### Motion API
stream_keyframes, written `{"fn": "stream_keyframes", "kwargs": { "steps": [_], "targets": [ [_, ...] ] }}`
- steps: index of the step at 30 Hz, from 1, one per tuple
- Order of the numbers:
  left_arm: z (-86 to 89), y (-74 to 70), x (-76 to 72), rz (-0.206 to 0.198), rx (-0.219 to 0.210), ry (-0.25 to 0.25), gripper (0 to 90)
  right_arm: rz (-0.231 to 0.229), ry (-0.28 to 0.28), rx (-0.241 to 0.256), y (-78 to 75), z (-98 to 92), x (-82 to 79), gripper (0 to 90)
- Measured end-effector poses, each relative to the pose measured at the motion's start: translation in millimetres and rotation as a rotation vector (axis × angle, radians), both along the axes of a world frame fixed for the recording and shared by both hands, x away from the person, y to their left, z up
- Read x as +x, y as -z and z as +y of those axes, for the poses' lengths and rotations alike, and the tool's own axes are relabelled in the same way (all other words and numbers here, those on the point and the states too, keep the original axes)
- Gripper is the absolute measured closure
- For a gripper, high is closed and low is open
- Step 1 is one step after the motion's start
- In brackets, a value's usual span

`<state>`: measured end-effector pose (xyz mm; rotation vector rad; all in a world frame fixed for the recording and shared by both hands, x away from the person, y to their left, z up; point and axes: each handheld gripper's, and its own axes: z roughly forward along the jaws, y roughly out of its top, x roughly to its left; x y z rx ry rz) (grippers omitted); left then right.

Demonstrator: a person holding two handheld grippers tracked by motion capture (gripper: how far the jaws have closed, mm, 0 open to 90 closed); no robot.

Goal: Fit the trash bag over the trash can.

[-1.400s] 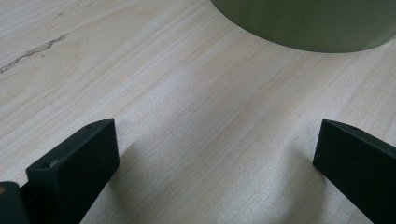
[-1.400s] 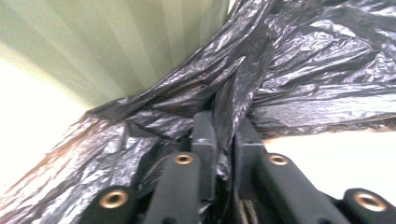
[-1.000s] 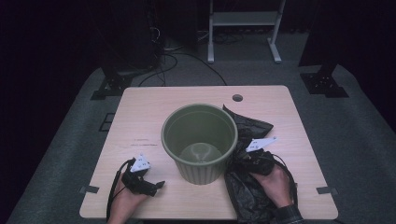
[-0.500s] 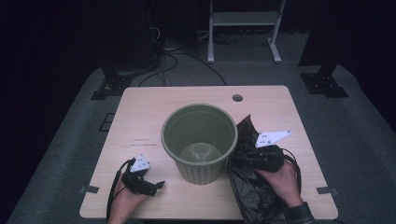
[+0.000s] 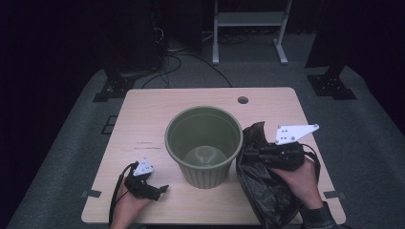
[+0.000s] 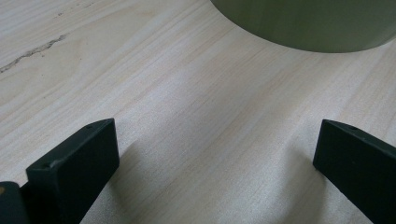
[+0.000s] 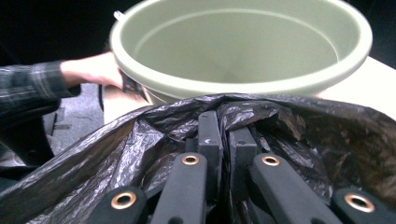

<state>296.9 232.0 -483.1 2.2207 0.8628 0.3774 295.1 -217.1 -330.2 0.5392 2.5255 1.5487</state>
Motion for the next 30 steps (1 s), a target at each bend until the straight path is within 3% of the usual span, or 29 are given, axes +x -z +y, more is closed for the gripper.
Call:
{"fn": "stream_keyframes", "kwargs": {
  "steps": [14, 24, 30],
  "targets": [
    [0.1, 0.0, 0.0, 0.0, 0.0, 0.0, 0.0, -0.054, -0.105, 0.052, -40.0, 13.5, -0.9, 85.7],
    [0.0, 0.2, 0.1, -0.001, -0.001, 0.0, 0.0, -0.074, -0.191, 0.069, -68.7, 42.5, 7.5, 85.5],
    [-0.1, 0.1, 0.2, -0.001, -0.001, 0.001, 0.0, -0.099, -0.221, 0.046, -83.2, 62.6, 11.8, 85.4]
  ]
}}
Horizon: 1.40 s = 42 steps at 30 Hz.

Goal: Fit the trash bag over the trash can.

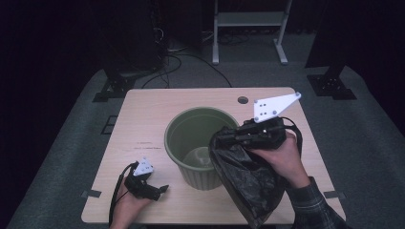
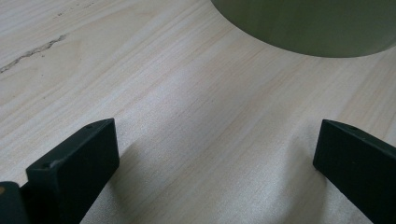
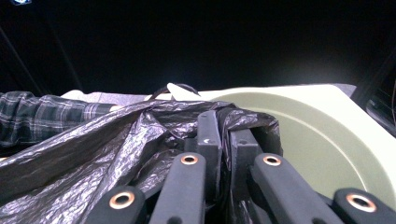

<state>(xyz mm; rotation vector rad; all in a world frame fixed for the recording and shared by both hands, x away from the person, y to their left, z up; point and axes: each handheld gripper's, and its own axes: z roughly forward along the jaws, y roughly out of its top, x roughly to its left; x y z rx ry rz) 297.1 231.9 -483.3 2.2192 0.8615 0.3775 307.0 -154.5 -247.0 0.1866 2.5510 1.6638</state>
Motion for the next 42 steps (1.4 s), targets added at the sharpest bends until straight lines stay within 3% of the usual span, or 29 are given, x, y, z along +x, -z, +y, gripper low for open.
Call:
{"fn": "stream_keyframes", "kwargs": {
  "steps": [14, 22, 27, 30, 36, 40, 42],
  "targets": [
    [-0.1, 0.0, 0.2, -0.001, 0.001, 0.001, 0.0, 0.003, -0.105, 0.0, -28.8, 67.1, 23.9, 85.5],
    [-0.2, 0.1, 0.2, 0.0, -0.001, 0.001, 0.0, 0.06, -0.179, 0.03, -29.2, 109.3, 41.3, 85.5],
    [-0.2, 0.2, 0.2, -0.001, -0.001, 0.001, 0.0, 0.084, -0.198, 0.017, -26.2, 133.2, 49.6, 85.5],
    [-0.1, 0.1, 0.2, 0.0, -0.001, 0.003, 0.0, 0.099, -0.2, 0.013, -21.7, 138.9, 55.5, 85.4],
    [-0.1, 0.1, 0.3, 0.001, 0.0, 0.004, 0.0, 0.12, -0.148, -0.013, -13.0, 137.3, 71.5, 81.8],
    [-0.1, 0.0, 0.3, 0.002, 0.0, 0.004, 0.0, 0.124, -0.093, -0.044, -7.0, 127.2, 78.7, 72.1],
    [-0.1, 0.0, 0.3, 0.001, 0.0, 0.004, 0.0, 0.126, -0.07, -0.042, -5.2, 119.8, 81.9, 72.3]
  ]
}}
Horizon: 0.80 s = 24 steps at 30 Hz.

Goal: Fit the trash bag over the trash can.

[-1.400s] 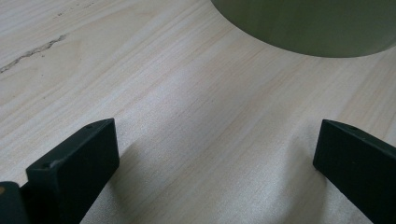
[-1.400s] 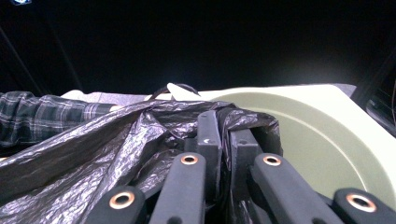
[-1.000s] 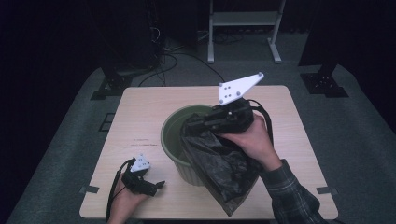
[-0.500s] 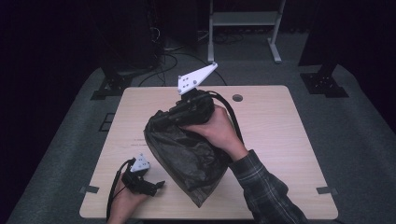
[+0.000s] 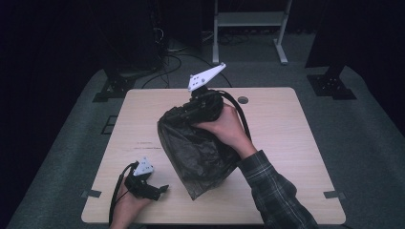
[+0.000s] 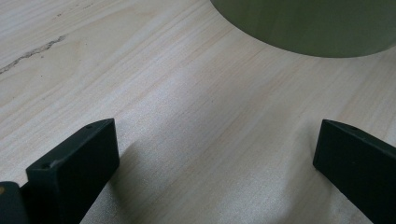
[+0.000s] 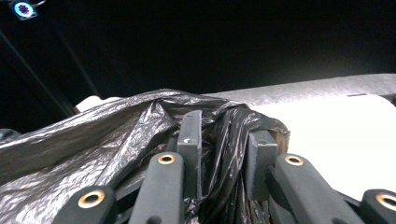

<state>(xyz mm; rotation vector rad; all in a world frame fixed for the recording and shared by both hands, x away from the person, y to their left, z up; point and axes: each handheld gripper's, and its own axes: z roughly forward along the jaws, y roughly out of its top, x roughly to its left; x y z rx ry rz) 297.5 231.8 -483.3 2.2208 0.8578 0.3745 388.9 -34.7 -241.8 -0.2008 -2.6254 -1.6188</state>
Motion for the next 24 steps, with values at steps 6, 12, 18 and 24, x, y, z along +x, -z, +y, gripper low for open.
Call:
{"fn": "stream_keyframes", "kwargs": {
  "steps": [6, 12, 18, 24],
  "targets": [
    [0.0, 0.0, 0.0, 0.0, 0.0, 0.0, 0.0, -0.026, 0.025, 0.04, -1.0, -14.6, 2.7, 87.1],
    [0.0, 0.0, -0.1, 0.0, 0.0, 0.0, 0.0, -0.073, 0.013, 0.067, -22.1, -1.3, 4.8, 87.0],
    [0.0, 0.1, -0.1, -0.001, 0.0, 0.0, 0.0, -0.096, -0.003, 0.07, -39.1, 15.3, 9.2, 87.0],
    [0.0, 0.0, -0.1, 0.0, 0.0, 0.001, 0.0, -0.092, -0.014, 0.042, -25.5, 16.4, 4.9, 86.7]
  ]
}}
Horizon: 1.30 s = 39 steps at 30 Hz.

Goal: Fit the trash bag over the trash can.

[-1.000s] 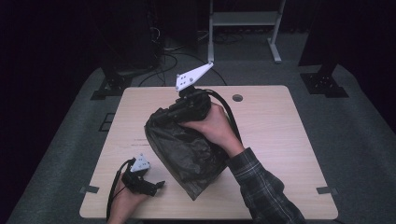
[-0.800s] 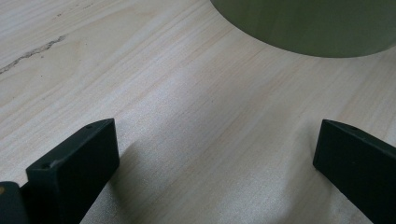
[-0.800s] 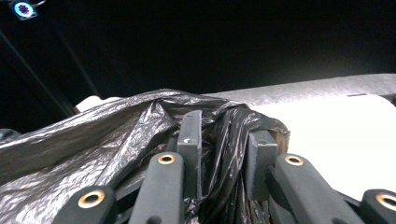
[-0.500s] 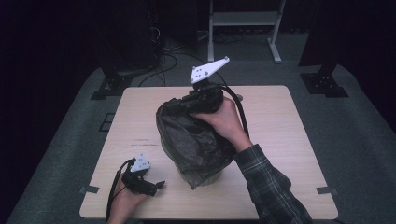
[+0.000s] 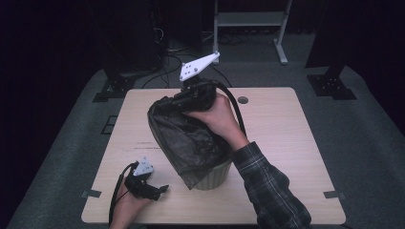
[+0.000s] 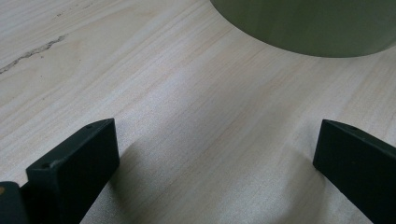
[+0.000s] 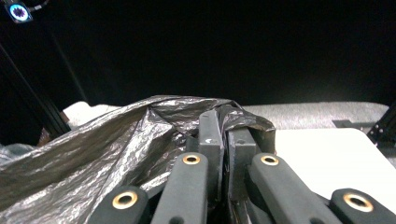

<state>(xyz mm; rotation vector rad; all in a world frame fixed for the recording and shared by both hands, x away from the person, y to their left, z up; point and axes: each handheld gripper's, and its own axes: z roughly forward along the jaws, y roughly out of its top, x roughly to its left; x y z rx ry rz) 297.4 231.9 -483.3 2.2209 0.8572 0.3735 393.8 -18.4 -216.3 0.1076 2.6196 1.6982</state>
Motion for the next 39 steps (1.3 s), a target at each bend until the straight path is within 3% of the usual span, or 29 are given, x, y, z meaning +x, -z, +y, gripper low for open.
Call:
{"fn": "stream_keyframes", "kwargs": {
  "steps": [20, 27, 30, 31, 32, 39],
  "targets": [
    [0.0, 0.0, 0.1, -0.001, 0.0, 0.0, 0.0, 0.055, 0.079, -0.106, 47.1, -76.5, -11.8, 84.8],
    [0.0, 0.0, 0.1, -0.001, 0.0, 0.0, 0.0, 0.068, 0.073, -0.156, 62.0, -90.4, -19.2, 73.2],
    [0.0, 0.1, 0.0, -0.001, 0.0, 0.0, 0.0, 0.065, 0.09, -0.145, 63.2, -98.6, -22.7, 61.7],
    [0.0, 0.1, 0.0, -0.001, 0.0, 0.0, 0.0, 0.065, 0.09, -0.145, 63.2, -98.6, -22.7, 61.7],
    [0.0, 0.0, 0.0, -0.001, 0.0, 0.0, 0.0, 0.057, 0.115, -0.123, 61.4, -107.6, -26.7, 55.8],
    [0.0, 0.1, 0.0, -0.001, 0.0, -0.001, 0.0, 0.046, 0.165, -0.07, 58.6, -136.2, -37.1, 48.7]
  ]
}}
